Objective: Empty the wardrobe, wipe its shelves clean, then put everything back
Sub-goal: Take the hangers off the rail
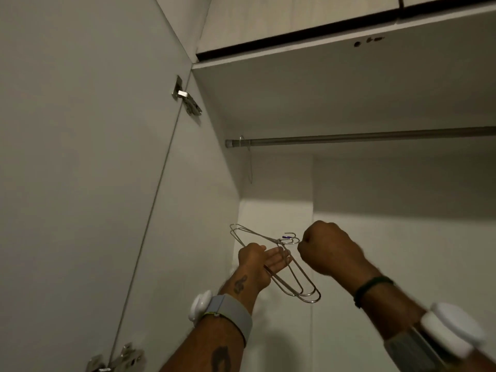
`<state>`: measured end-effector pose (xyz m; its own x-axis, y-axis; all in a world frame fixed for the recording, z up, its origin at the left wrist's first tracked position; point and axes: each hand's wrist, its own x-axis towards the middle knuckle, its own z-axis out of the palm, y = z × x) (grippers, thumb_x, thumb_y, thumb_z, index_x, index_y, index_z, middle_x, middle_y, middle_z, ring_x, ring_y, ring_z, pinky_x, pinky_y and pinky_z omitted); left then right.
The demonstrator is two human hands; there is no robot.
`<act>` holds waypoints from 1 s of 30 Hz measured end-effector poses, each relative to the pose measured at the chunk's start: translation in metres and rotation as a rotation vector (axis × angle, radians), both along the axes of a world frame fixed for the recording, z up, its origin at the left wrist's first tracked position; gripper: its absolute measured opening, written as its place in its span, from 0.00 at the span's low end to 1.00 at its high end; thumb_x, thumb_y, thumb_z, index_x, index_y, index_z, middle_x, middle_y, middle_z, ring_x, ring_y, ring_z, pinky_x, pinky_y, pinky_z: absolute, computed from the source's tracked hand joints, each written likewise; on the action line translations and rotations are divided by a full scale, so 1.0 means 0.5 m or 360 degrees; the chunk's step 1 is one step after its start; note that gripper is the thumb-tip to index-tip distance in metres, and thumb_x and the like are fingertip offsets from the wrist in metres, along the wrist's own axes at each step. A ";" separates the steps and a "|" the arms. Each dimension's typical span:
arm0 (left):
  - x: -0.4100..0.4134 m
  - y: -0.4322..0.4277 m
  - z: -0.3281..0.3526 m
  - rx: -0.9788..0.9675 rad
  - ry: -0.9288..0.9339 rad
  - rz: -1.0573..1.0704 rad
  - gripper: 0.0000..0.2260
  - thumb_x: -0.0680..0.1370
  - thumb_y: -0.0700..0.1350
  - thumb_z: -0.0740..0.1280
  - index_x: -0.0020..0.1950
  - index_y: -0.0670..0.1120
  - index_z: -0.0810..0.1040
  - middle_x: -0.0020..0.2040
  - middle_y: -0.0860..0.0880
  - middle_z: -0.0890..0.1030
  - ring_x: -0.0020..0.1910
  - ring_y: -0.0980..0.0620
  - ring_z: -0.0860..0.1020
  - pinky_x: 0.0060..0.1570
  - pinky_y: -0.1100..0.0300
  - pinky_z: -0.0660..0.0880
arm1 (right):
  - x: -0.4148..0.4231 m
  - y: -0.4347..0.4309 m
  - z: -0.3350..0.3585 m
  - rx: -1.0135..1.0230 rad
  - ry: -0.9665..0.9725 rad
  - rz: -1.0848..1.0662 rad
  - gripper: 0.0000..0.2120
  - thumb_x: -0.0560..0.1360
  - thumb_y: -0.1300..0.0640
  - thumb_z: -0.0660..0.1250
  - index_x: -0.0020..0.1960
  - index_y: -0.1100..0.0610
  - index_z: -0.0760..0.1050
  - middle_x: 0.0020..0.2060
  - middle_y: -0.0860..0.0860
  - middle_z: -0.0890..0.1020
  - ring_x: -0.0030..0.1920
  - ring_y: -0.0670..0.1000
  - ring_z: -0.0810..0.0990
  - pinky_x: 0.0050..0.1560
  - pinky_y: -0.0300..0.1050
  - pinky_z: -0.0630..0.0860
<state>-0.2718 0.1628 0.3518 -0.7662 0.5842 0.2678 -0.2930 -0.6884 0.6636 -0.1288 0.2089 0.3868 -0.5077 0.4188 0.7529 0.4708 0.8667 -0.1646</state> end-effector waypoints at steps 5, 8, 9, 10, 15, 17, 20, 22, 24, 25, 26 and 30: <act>-0.072 -0.038 0.034 -0.0029 0.0058 0.0030 0.16 0.83 0.35 0.49 0.69 0.32 0.64 0.51 0.29 0.80 0.49 0.31 0.83 0.29 0.43 0.82 | -0.098 -0.046 0.147 0.0049 0.0260 0.0217 0.15 0.77 0.50 0.63 0.37 0.59 0.77 0.34 0.54 0.80 0.34 0.55 0.80 0.37 0.43 0.77; -0.128 -0.061 0.052 -0.0005 0.0096 -0.0003 0.14 0.83 0.35 0.49 0.67 0.33 0.65 0.52 0.29 0.80 0.45 0.31 0.83 0.28 0.45 0.81 | -0.168 -0.092 0.240 0.0221 0.0392 0.0304 0.15 0.79 0.48 0.61 0.40 0.58 0.73 0.41 0.55 0.80 0.43 0.59 0.80 0.35 0.40 0.68; -0.142 -0.067 0.055 -0.0014 0.0107 -0.0032 0.14 0.84 0.37 0.49 0.66 0.34 0.65 0.52 0.30 0.80 0.45 0.31 0.83 0.29 0.45 0.81 | -0.190 -0.109 0.268 0.0257 0.0440 0.0326 0.13 0.80 0.48 0.61 0.45 0.58 0.74 0.46 0.56 0.80 0.48 0.60 0.80 0.38 0.41 0.67; -0.155 -0.071 0.057 -0.0036 0.0125 -0.0061 0.14 0.84 0.38 0.49 0.66 0.34 0.65 0.52 0.30 0.80 0.45 0.31 0.83 0.29 0.45 0.81 | -0.215 -0.122 0.295 0.0286 0.0498 0.0356 0.14 0.81 0.48 0.61 0.53 0.59 0.73 0.52 0.58 0.79 0.54 0.61 0.79 0.43 0.42 0.68; -0.199 -0.077 0.075 -0.0145 0.0181 -0.0106 0.14 0.85 0.40 0.49 0.64 0.35 0.69 0.53 0.29 0.81 0.47 0.32 0.83 0.27 0.47 0.81 | -0.330 -0.171 0.391 0.0399 0.0699 0.0335 0.28 0.81 0.47 0.62 0.73 0.65 0.62 0.64 0.62 0.76 0.64 0.63 0.76 0.57 0.50 0.73; -0.206 -0.081 0.079 -0.0158 0.0199 -0.0095 0.14 0.85 0.40 0.49 0.63 0.35 0.69 0.53 0.30 0.81 0.43 0.33 0.83 0.26 0.48 0.80 | -0.354 -0.180 0.412 0.0439 0.0658 0.0221 0.18 0.80 0.54 0.64 0.66 0.63 0.70 0.61 0.59 0.79 0.61 0.61 0.78 0.54 0.49 0.74; -0.213 -0.087 0.081 -0.0152 0.0230 -0.0120 0.13 0.85 0.40 0.50 0.63 0.36 0.69 0.53 0.30 0.81 0.39 0.35 0.83 0.26 0.48 0.81 | -0.368 -0.182 0.421 0.0527 0.0370 0.0004 0.13 0.81 0.61 0.59 0.62 0.63 0.77 0.62 0.58 0.80 0.61 0.59 0.80 0.57 0.48 0.75; -0.210 -0.088 0.080 -0.0153 0.0242 -0.0121 0.13 0.86 0.41 0.50 0.63 0.36 0.69 0.53 0.31 0.82 0.38 0.36 0.83 0.27 0.48 0.81 | -0.372 -0.170 0.418 0.0551 0.0238 -0.0064 0.14 0.82 0.63 0.58 0.62 0.63 0.78 0.62 0.59 0.80 0.61 0.58 0.80 0.57 0.46 0.75; -0.210 -0.088 0.076 -0.0171 0.0234 -0.0120 0.13 0.86 0.43 0.50 0.62 0.37 0.70 0.52 0.32 0.82 0.39 0.37 0.84 0.28 0.48 0.82 | -0.376 -0.156 0.417 0.0555 0.0200 -0.0124 0.13 0.81 0.63 0.59 0.61 0.64 0.78 0.61 0.59 0.80 0.61 0.59 0.80 0.56 0.47 0.74; -0.211 -0.090 0.075 -0.0179 0.0225 -0.0123 0.14 0.87 0.44 0.50 0.62 0.38 0.70 0.51 0.32 0.82 0.39 0.36 0.84 0.28 0.48 0.81 | -0.378 -0.151 0.418 0.0552 0.0203 -0.0150 0.13 0.81 0.63 0.60 0.61 0.64 0.78 0.60 0.59 0.81 0.60 0.60 0.80 0.54 0.47 0.74; -0.214 -0.093 0.073 -0.0187 0.0224 -0.0126 0.14 0.87 0.44 0.50 0.61 0.38 0.70 0.51 0.32 0.82 0.40 0.36 0.84 0.27 0.48 0.81 | -0.379 -0.150 0.420 0.0581 0.0205 -0.0176 0.12 0.80 0.63 0.60 0.60 0.63 0.78 0.60 0.60 0.81 0.59 0.60 0.81 0.52 0.47 0.74; -0.213 -0.101 0.066 -0.0217 0.0213 -0.0143 0.14 0.87 0.44 0.50 0.61 0.37 0.71 0.52 0.32 0.82 0.39 0.36 0.83 0.26 0.49 0.81 | -0.359 -0.159 0.443 0.0805 0.0226 -0.0213 0.12 0.79 0.64 0.60 0.59 0.63 0.78 0.59 0.60 0.81 0.58 0.62 0.81 0.47 0.48 0.70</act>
<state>-0.3782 0.1124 0.3848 -0.6724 0.6863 0.2773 -0.2520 -0.5645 0.7860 -0.3084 0.1295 0.6082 -0.3531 0.0399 0.9347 0.5860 0.7883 0.1877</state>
